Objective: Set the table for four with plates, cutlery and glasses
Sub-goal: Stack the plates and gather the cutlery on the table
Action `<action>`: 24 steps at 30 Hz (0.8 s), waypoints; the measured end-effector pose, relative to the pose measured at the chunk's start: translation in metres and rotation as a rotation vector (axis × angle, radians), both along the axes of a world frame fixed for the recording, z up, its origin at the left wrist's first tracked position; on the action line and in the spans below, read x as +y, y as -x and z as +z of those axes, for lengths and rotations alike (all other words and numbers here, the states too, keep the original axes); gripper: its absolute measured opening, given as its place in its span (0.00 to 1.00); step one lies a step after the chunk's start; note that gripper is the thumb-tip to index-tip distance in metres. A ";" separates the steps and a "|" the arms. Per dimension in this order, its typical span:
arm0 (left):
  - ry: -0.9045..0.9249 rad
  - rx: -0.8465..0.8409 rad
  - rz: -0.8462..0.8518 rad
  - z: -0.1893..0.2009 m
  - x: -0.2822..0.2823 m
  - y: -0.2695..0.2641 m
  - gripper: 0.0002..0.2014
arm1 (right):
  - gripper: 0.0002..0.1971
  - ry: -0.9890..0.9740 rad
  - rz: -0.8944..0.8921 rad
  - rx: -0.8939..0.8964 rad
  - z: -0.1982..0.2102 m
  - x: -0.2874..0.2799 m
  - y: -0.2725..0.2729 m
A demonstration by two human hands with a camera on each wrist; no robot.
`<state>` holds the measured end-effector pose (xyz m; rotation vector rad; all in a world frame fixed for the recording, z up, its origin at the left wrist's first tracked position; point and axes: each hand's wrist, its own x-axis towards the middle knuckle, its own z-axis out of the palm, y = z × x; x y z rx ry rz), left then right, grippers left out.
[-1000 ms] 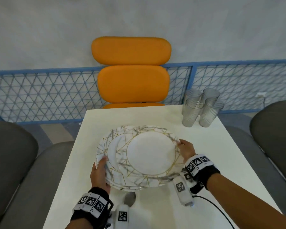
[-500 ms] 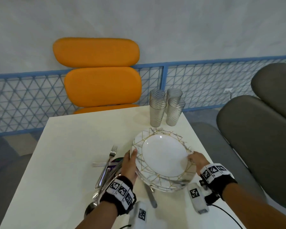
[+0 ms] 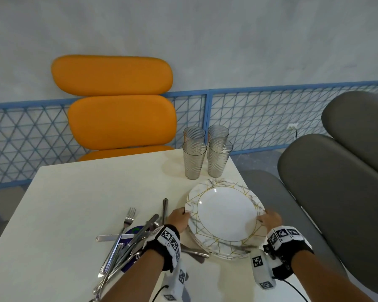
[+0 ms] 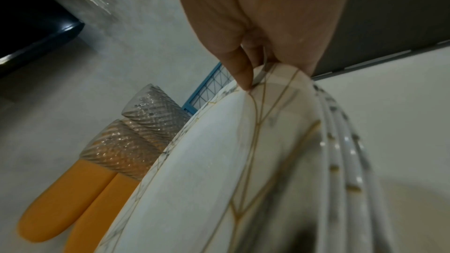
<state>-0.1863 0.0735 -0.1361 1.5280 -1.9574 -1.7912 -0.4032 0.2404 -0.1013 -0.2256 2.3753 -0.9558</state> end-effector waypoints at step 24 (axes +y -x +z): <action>0.265 -0.114 -0.094 0.015 0.020 -0.014 0.08 | 0.23 0.055 0.055 0.049 -0.003 -0.011 -0.021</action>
